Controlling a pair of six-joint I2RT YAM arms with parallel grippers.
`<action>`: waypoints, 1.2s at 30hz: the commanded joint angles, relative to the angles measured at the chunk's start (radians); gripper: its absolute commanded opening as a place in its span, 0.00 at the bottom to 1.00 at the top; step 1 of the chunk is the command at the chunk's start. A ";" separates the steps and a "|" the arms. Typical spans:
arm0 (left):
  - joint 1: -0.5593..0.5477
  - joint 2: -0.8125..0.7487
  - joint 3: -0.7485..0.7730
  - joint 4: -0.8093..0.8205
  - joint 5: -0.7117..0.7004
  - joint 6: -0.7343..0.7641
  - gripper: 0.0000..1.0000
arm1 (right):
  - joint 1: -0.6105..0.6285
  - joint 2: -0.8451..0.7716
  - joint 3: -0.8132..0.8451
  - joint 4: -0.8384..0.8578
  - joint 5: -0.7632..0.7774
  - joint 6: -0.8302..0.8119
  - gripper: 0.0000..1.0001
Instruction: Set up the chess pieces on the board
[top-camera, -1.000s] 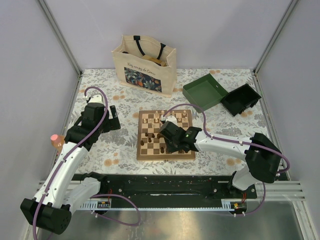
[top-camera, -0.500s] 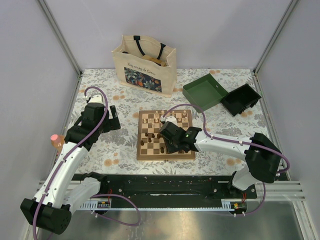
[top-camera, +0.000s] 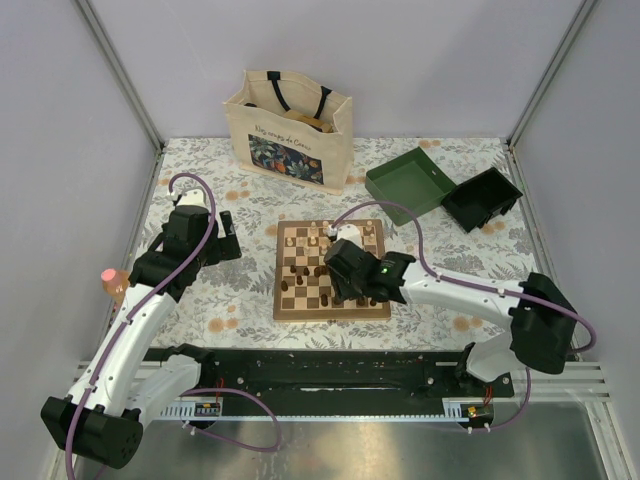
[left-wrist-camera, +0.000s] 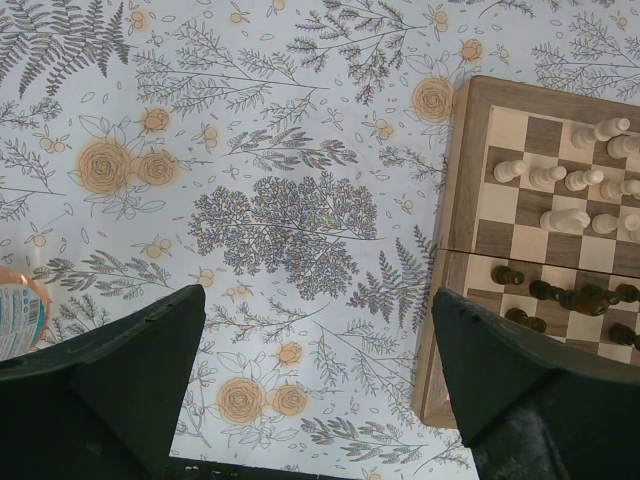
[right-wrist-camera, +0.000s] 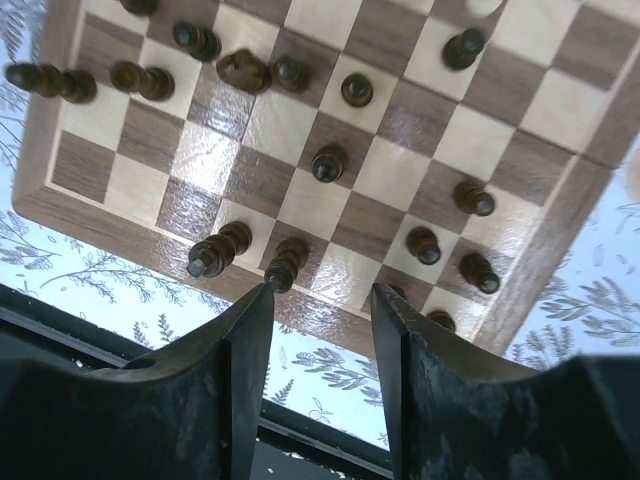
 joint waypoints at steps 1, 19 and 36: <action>0.006 -0.015 0.003 0.017 0.017 0.007 0.99 | 0.005 -0.083 0.059 -0.012 0.132 -0.036 0.55; 0.005 -0.035 -0.003 0.019 0.020 0.004 0.99 | -0.055 0.093 0.235 -0.035 0.067 -0.066 0.55; 0.006 -0.018 0.000 0.019 0.019 0.007 0.99 | -0.173 0.110 0.154 0.030 -0.225 -0.071 0.54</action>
